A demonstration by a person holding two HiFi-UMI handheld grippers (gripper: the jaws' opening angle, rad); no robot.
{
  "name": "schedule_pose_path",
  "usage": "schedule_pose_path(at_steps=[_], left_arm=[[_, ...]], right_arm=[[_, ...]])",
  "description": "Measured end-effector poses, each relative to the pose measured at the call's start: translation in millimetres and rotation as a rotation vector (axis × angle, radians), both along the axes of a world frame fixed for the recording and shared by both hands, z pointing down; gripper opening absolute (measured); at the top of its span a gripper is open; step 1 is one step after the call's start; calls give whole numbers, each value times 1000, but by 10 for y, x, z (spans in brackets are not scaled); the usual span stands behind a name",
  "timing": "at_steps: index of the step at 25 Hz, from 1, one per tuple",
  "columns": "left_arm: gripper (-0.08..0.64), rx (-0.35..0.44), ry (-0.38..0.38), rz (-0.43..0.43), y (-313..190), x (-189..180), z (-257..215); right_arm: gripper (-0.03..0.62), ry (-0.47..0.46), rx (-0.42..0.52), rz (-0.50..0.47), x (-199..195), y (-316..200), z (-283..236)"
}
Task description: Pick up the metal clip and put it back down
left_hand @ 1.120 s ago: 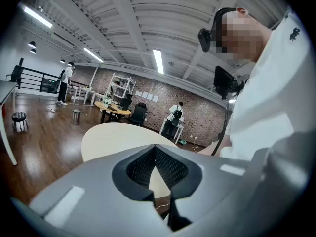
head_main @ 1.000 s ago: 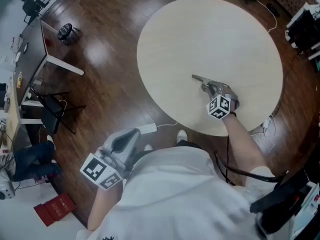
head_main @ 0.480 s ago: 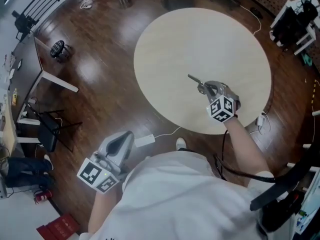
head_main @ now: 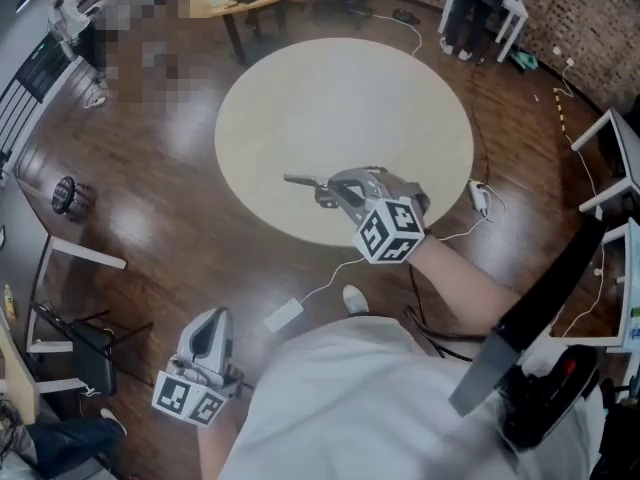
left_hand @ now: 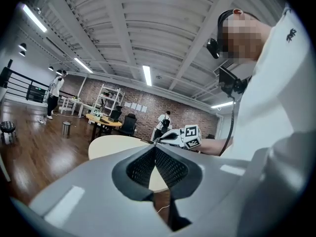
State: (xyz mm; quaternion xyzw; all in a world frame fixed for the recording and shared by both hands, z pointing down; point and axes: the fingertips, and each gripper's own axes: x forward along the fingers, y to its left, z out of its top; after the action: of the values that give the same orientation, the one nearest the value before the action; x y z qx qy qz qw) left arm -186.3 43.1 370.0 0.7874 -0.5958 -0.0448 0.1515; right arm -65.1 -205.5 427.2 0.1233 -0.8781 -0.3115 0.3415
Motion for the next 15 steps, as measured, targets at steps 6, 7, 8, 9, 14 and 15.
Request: schedule_pose_path(at_steps=[6, 7, 8, 9, 14, 15], left_arm=[[2, 31, 23, 54, 367, -103, 57], [5, 33, 28, 65, 425, -116, 67], [9, 36, 32, 75, 487, -129, 76], [12, 40, 37, 85, 546, -140, 82], [0, 21, -8, 80, 695, -196, 184], [0, 16, -11, 77, 710, -209, 199]], right_arm=[[5, -39, 18, -17, -161, 719, -337], [5, -46, 20, -19, -189, 832, -383], [5, -53, 22, -21, -217, 944, -423], [5, -58, 25, -24, -243, 1052, -455], [5, -72, 29, -30, -296, 1422, -540], [5, -75, 27, -29, -298, 1471, -553]])
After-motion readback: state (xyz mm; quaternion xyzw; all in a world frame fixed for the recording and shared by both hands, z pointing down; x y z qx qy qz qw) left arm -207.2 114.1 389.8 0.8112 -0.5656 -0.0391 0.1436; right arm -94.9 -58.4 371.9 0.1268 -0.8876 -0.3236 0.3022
